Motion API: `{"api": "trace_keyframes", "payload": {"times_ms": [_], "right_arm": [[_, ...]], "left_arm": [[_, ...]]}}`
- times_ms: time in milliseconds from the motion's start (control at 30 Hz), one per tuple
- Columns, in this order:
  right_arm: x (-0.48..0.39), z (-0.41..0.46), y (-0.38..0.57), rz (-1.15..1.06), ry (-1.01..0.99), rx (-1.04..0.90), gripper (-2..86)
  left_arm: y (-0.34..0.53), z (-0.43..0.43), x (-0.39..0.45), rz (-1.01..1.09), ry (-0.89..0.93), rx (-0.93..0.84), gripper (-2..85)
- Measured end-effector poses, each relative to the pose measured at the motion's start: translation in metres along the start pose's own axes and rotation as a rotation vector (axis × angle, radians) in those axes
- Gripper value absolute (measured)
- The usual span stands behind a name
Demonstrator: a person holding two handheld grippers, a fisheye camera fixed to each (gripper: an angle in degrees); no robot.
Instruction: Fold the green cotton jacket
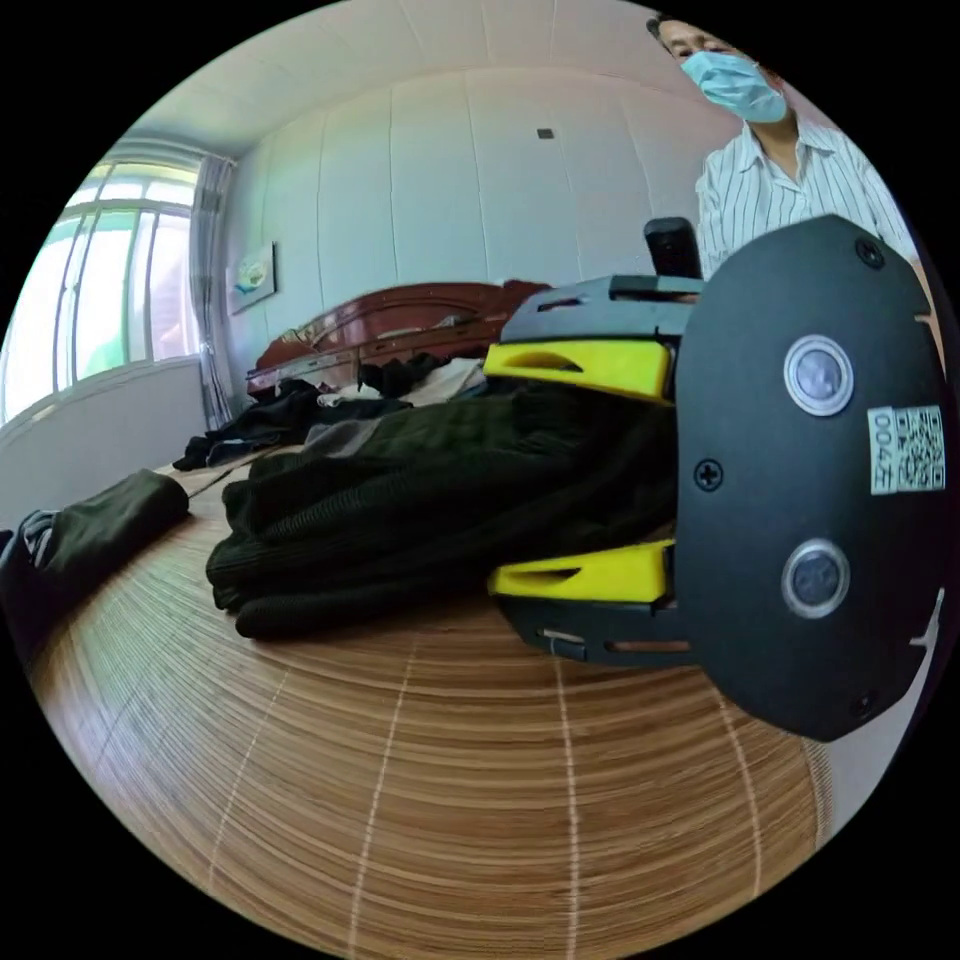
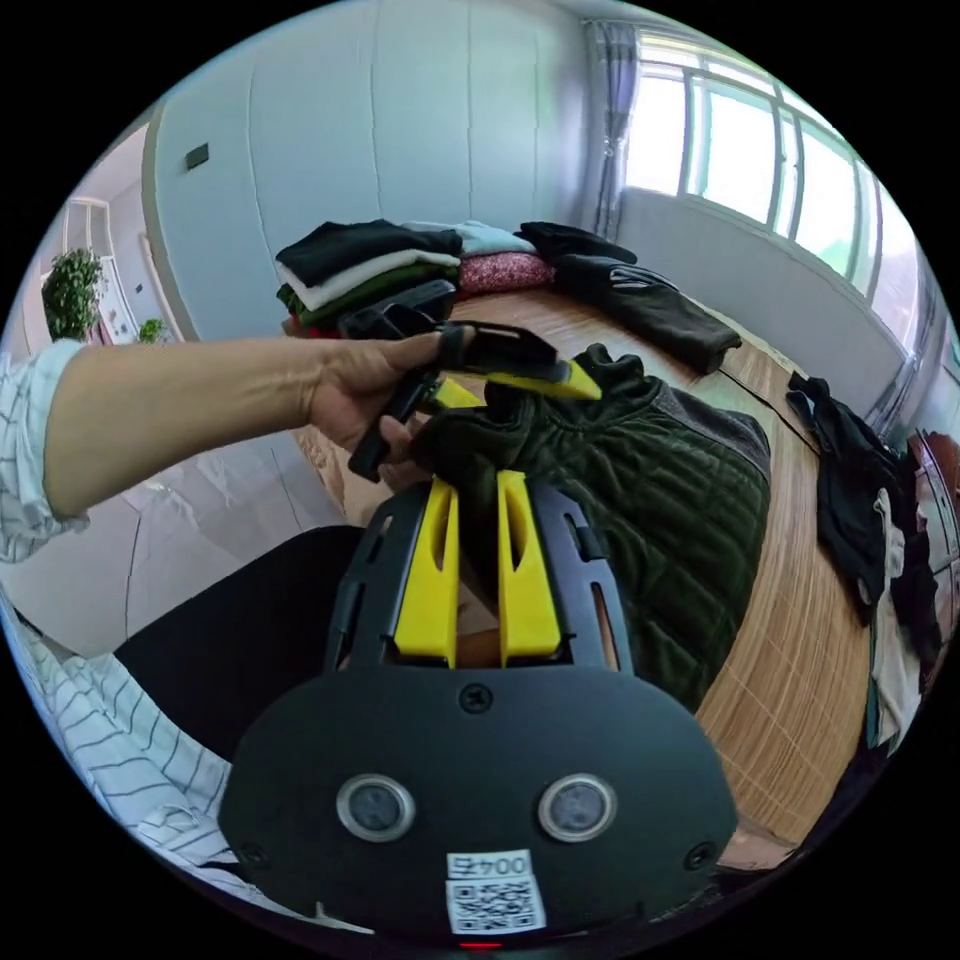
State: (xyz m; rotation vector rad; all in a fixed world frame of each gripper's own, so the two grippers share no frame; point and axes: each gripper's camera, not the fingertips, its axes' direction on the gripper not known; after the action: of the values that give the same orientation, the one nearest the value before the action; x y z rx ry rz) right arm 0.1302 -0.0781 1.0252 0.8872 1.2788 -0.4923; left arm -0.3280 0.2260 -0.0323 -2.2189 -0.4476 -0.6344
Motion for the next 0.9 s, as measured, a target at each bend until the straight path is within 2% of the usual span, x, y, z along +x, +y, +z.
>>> {"api": "trace_keyframes", "payload": {"times_ms": [133, 200, 267, 300, 367, 467, 700, 900], "right_arm": [[0.070, -0.010, 0.029, 0.065, -0.092, 0.065, 8.5], [0.133, -0.015, 0.050, 0.218, -0.158, 0.095, 9.5], [0.240, -0.009, 0.090, 0.508, -0.271, 0.131, 12.5], [0.266, -0.003, 0.101, 0.570, -0.323, 0.125, 13.6], [0.356, 0.027, 0.143, 0.762, -0.527, 0.123, 16.0], [0.437, 0.071, 0.186, 0.929, -0.744, 0.168, 18.4], [0.535, 0.161, 0.200, 0.913, -0.893, 0.046, 17.3], [0.582, 0.230, 0.180, 0.846, -0.931, -0.161, 18.2]], "left_arm": [[-0.006, 0.014, 0.015, 0.043, -0.092, -0.022, 16.1], [-0.001, 0.017, 0.017, 0.052, -0.068, -0.001, 14.8], [0.006, 0.025, 0.026, 0.067, -0.073, 0.019, 13.9], [0.007, 0.027, 0.029, 0.070, -0.076, 0.022, 13.7], [0.014, 0.037, 0.042, 0.093, -0.093, 0.034, 13.3], [0.021, 0.051, 0.051, 0.109, -0.080, 0.051, 12.9], [0.041, 0.085, 0.062, 0.183, -0.007, 0.092, 12.3], [0.054, 0.129, 0.082, 0.199, -0.027, 0.109, 11.9]]}}
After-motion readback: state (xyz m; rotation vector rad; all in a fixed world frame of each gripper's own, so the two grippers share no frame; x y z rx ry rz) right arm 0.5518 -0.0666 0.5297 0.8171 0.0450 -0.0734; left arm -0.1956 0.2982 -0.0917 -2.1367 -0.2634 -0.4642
